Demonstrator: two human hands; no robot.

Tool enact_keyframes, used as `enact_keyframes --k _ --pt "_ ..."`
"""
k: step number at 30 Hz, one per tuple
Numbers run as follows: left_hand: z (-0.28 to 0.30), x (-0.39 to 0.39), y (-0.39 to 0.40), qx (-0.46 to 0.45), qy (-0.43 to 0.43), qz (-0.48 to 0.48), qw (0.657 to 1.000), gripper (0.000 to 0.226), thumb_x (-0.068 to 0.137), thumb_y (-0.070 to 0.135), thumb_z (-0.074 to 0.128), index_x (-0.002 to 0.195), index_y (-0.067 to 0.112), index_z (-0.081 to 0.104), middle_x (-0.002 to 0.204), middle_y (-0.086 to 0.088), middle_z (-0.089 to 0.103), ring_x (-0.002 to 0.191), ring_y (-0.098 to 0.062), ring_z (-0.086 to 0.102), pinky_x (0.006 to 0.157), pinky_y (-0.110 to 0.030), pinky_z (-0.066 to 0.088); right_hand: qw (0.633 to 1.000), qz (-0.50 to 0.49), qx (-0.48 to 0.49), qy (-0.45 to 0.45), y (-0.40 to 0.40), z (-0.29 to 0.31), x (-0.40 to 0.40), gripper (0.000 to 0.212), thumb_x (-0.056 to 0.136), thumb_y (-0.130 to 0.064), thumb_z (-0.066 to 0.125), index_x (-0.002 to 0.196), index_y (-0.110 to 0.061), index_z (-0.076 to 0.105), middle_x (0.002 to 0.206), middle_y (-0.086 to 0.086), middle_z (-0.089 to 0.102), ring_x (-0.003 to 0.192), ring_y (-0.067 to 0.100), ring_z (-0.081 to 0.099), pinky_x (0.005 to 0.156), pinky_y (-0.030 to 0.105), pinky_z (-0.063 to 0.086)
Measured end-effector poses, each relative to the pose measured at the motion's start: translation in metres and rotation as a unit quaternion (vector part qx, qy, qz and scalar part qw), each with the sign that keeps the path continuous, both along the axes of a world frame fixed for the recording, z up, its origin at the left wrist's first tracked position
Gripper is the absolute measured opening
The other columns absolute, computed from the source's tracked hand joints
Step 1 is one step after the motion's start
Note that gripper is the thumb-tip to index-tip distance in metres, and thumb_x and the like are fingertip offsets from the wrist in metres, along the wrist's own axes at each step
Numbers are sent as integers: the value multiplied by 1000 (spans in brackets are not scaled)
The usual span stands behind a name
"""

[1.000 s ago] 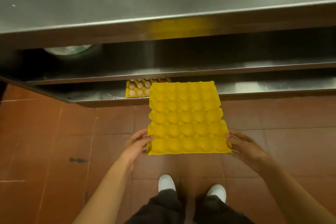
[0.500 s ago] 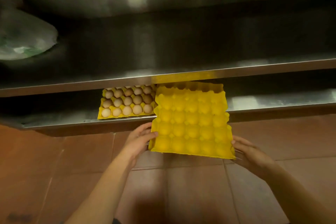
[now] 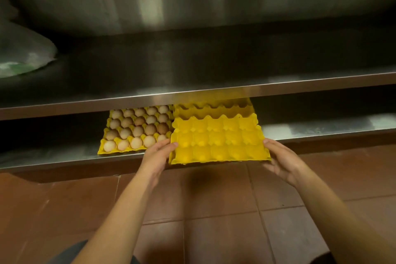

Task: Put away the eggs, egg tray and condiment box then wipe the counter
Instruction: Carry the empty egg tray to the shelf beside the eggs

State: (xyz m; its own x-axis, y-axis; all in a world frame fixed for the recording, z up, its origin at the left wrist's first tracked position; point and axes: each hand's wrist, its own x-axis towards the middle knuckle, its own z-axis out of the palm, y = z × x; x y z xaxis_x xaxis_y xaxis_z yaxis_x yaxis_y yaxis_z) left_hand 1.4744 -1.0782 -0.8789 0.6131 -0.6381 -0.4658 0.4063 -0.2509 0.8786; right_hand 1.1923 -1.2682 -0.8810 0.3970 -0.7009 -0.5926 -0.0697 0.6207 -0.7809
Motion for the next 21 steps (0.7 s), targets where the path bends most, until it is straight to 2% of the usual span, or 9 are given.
enact_keyframes --k 2,4,8,12,15,17,19,21 --pt "-5 3 0 7 -6 6 1000 51 87 18 75 134 7 59 128 -9 67 121 -22 62 111 -42 43 1000 1 4 1 1 -4 0 21 98 -23 57 118 -20 64 117 6 72 100 19 70 80 36 55" --pt "-10 5 -3 9 -9 9 1000 51 85 20 77 132 9 61 128 -9 67 122 -22 61 112 -45 41 1000 7 1 12 1 -11 1 23 99 -23 56 121 -19 63 119 8 71 103 21 69 84 37 54" --pt "-29 8 -11 19 -10 10 1000 48 85 21 77 129 10 62 127 -11 67 123 -25 60 112 -48 41 1000 9 4 26 -3 -28 6 24 100 -21 54 122 -17 62 119 9 70 103 22 69 79 37 54" --pt "-49 8 -12 37 -3 -1 999 37 84 24 78 118 18 67 123 -8 70 120 -24 63 110 -49 43 999 -9 6 32 -7 -39 10 22 100 -22 55 120 -18 63 118 8 70 110 24 66 81 39 54" --pt "-57 9 -12 49 -13 -5 999 40 86 25 77 123 17 66 122 -7 71 118 -23 64 109 -47 44 999 -2 -1 48 -9 -44 10 20 99 -24 56 118 -19 63 114 6 71 104 23 68 73 36 56" --pt "-58 9 -10 65 -3 -26 998 44 88 26 75 129 15 63 121 -8 71 115 -25 66 100 -42 51 999 -2 -1 55 -11 -46 10 25 98 -26 58 121 -18 63 116 8 71 104 24 69 74 36 57" --pt "-59 8 -8 74 20 -42 996 42 91 24 72 130 14 62 113 -8 74 101 -24 72 76 -35 57 998 -9 3 56 -12 -48 10 28 97 -27 60 123 -16 63 117 10 70 105 26 69 77 38 57" --pt "-59 5 -6 85 32 -48 995 38 92 22 70 129 16 63 108 -7 76 86 -20 74 63 -32 56 998 -14 10 59 -12 -51 11 29 97 -26 60 125 -16 62 117 10 69 102 26 69 78 39 57"
